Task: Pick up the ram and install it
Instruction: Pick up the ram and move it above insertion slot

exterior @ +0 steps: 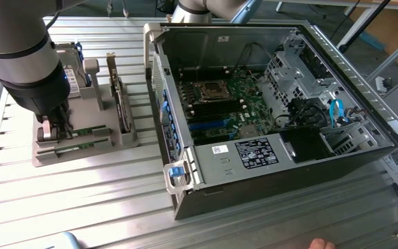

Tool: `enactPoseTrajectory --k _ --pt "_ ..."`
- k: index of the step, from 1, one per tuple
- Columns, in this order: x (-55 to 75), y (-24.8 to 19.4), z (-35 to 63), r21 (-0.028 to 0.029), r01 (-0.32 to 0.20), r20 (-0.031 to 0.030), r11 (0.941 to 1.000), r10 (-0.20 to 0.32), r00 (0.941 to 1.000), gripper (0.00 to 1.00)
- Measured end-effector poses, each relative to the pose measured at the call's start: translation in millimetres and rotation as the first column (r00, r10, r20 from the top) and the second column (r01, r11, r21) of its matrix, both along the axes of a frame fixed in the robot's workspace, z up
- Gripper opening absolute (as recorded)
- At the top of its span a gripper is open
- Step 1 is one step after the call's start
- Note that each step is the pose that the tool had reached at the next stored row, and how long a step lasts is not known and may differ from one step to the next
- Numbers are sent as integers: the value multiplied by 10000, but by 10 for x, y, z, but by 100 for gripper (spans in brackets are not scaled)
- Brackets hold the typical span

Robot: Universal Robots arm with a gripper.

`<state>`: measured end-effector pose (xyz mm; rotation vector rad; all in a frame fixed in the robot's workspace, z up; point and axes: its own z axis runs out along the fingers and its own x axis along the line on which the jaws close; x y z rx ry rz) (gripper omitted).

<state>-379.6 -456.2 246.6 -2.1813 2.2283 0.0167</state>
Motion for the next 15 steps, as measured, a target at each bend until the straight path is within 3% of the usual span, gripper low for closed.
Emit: enactPoseTrajectory --k 6,15 --pt "0 -3 -4 -1 -165 197 9999 165 9997 24" --pt "-1 -3 -5 0 -243 201 9997 243 9995 24"
